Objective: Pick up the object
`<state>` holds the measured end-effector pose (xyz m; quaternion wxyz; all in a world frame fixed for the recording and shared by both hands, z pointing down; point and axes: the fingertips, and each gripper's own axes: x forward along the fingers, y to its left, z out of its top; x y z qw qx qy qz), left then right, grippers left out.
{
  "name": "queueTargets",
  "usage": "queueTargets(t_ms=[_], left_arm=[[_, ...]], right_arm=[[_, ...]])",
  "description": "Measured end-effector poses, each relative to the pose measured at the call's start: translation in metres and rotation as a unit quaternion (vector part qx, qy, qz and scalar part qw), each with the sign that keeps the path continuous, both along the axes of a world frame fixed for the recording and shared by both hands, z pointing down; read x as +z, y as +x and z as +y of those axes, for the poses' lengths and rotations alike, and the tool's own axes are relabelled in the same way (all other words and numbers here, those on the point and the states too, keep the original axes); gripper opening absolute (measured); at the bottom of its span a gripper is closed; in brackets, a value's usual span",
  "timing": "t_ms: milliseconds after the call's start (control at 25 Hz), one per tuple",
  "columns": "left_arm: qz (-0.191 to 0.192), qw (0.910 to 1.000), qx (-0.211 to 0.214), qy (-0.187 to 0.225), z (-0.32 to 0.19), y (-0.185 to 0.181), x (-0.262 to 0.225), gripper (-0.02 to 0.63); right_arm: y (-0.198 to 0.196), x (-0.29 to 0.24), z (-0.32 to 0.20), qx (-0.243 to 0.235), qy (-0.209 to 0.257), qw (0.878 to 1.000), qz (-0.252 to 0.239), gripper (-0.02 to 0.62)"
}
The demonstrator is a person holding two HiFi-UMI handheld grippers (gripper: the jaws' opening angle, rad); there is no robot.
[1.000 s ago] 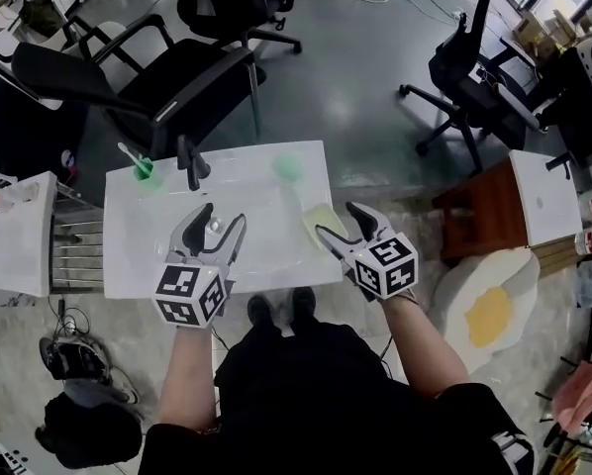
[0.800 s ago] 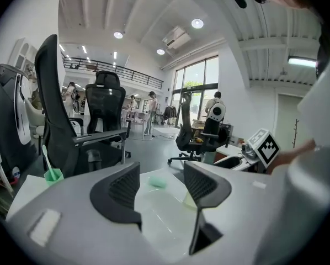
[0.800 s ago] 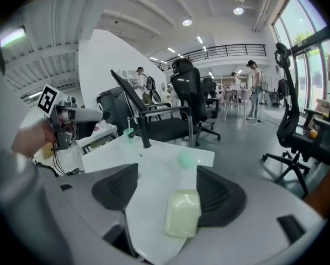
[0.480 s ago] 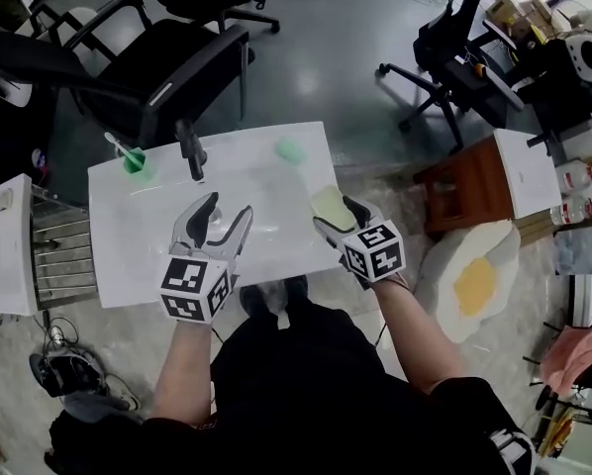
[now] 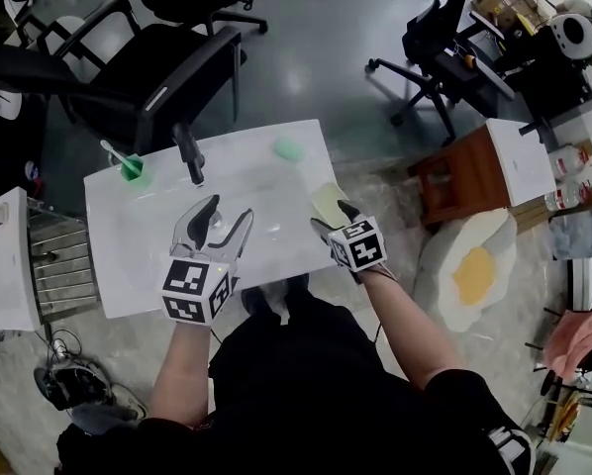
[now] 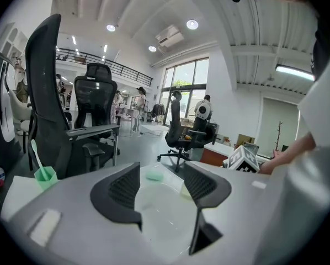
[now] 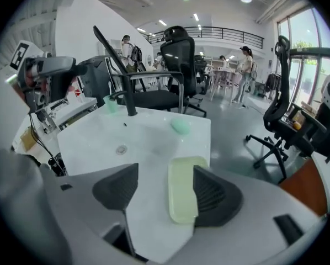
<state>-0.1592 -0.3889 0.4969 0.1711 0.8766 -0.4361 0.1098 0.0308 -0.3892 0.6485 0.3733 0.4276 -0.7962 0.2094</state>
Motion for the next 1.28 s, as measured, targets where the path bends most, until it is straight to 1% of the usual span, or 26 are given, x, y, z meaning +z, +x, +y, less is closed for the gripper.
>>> queueTargets(t_ms=[160,400,560,720,760,960,1080,1280], left_arm=[[-0.003,1.0,0.0,-0.005,-0.003,0.004,0.005,0.255],[-0.001,0.9998,-0.016,-0.012,-0.009,0.001,0.012,0.255],[0.0,0.9995,-0.026,-0.018,-0.012,-0.003,0.017,0.255],[0.003,0.9993,-0.033,-0.019,-0.013,-0.006,0.018,0.255],[0.004,0.9992,-0.035,-0.019,-0.013,-0.007,0.018,0.255],[0.006,0.9988,-0.045,-0.02,-0.014,-0.014,0.02,0.255],[0.008,0.9985,-0.049,-0.023,-0.011,-0.016,0.021,0.255],[0.01,0.9982,-0.052,-0.026,-0.009,-0.02,0.022,0.253]], right_arm=[[0.004,0.026,-0.003,-0.008,-0.022,0.999,0.034,0.301],[-0.002,0.044,-0.007,-0.035,-0.042,0.997,0.05,0.301],[0.0,0.054,-0.012,-0.043,-0.052,0.995,0.071,0.298],[0.0,0.064,-0.011,-0.052,-0.059,0.993,0.093,0.264],[-0.001,0.065,-0.011,-0.054,-0.057,0.992,0.098,0.254],[-0.008,0.068,-0.016,-0.071,-0.028,0.99,0.117,0.244],[-0.012,0.067,-0.016,-0.076,-0.018,0.99,0.119,0.185],[-0.015,0.066,-0.014,-0.081,-0.016,0.989,0.123,0.146]])
